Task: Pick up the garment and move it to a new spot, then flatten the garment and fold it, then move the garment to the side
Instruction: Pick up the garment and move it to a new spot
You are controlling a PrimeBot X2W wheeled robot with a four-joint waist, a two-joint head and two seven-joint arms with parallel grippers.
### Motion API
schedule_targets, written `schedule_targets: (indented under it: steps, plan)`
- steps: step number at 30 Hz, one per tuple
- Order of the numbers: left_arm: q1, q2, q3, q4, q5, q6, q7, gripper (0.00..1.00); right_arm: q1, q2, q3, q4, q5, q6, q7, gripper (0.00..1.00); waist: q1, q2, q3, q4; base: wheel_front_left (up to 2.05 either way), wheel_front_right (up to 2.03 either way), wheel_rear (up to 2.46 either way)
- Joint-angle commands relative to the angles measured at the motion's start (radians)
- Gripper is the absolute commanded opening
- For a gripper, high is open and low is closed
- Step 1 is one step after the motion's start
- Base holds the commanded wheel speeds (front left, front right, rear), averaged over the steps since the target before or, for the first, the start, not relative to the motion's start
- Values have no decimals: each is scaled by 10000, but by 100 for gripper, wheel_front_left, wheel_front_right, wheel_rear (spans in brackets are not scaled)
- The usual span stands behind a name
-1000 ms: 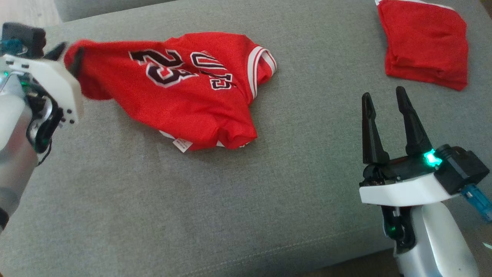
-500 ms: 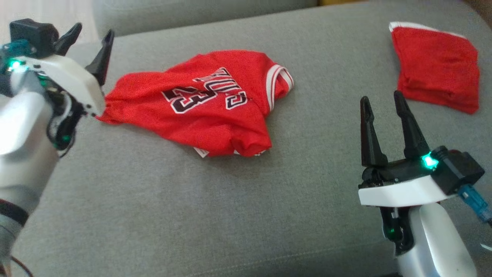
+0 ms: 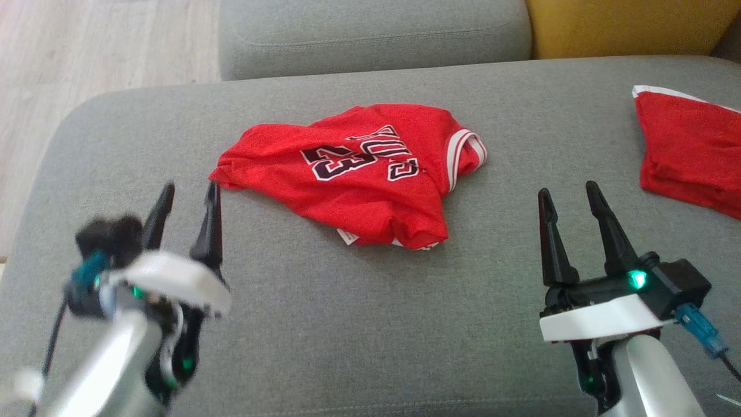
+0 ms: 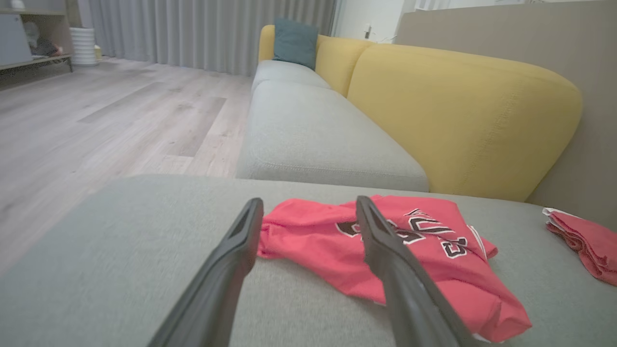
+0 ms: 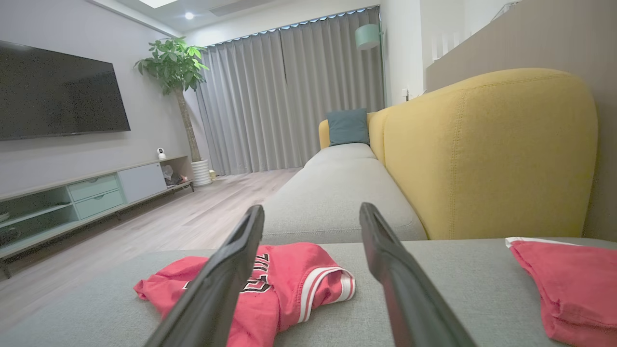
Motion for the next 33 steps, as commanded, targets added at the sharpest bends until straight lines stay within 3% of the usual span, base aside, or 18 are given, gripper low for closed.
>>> schedule_targets:
  steps: [1, 5, 14, 33]
  plan:
    - [-2, 80, 891, -645, 276, 204, -119, 100, -171, 15, 261, -240, -44, 65, -62, 100, 1, -1, 10, 47, 0, 0, 0]
    - [1614, -535, 2032, -1722, 1257, 496, -120, 100, -129, 15, 290, -95, -69, 65, -62, 100, 1, -1, 18, 122, 0, 0, 0]
    - [3645, -1573, 3346, -2403, 2865, 48, -121, 100, 493, 15, 244, 268, -213, 65, -62, 100, 1, -1, -153, 340, 0, 0, 0]
    - [4582, -2853, 4530, -2182, 4253, -1071, -122, 100, 650, 15, 123, 549, -67, 65, -63, 100, 1, -1, -291, 402, 0, 0, 0]
